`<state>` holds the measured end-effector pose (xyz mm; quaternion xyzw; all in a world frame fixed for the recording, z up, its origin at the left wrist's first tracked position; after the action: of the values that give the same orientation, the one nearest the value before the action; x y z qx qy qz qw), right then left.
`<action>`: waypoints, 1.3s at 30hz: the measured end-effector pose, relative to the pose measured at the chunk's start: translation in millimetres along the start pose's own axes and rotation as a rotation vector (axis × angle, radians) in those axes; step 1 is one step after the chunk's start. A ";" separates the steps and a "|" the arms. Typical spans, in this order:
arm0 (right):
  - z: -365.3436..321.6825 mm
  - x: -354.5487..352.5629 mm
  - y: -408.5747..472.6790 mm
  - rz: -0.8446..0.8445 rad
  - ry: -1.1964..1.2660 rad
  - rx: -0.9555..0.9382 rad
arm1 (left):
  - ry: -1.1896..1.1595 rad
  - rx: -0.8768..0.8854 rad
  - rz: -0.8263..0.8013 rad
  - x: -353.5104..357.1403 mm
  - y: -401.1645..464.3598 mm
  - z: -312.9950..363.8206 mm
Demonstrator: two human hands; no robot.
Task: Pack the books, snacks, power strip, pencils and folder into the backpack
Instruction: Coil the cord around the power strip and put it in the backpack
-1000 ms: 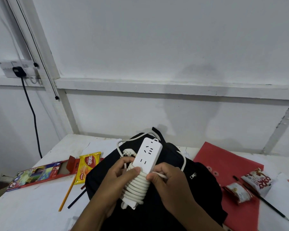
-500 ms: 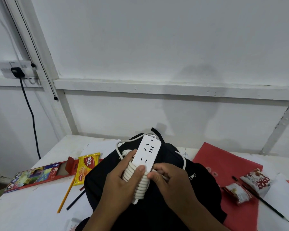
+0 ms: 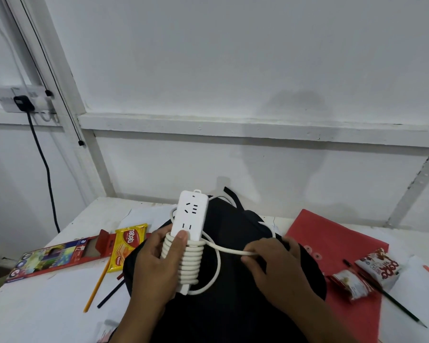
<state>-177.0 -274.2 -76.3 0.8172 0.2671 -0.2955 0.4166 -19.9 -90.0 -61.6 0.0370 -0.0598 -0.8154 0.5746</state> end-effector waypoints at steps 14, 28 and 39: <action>-67.3 -59.4 13.8 0.039 0.228 -0.301 | 0.175 0.127 0.013 6.4 -10.2 17.8; -94.3 -54.7 33.9 0.221 0.195 -0.386 | 0.201 0.260 -0.385 9.4 -26.5 28.8; -99.5 -13.5 44.5 0.043 0.432 -0.159 | 0.261 0.315 -0.375 0.5 -24.1 41.4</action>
<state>-129.9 -216.0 4.1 0.8314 0.3552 -0.0828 0.4192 -47.9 -80.2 -24.0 0.2409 -0.1033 -0.8767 0.4035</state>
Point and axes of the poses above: each hand's wrist, its own y-axis towards the middle knuckle, its own x-axis out of the palm, z = x × y, the point moved 8 cm from there along y, towards the middle knuckle, and after that the axes turned 5 degrees about z, right-handed, at the moved point
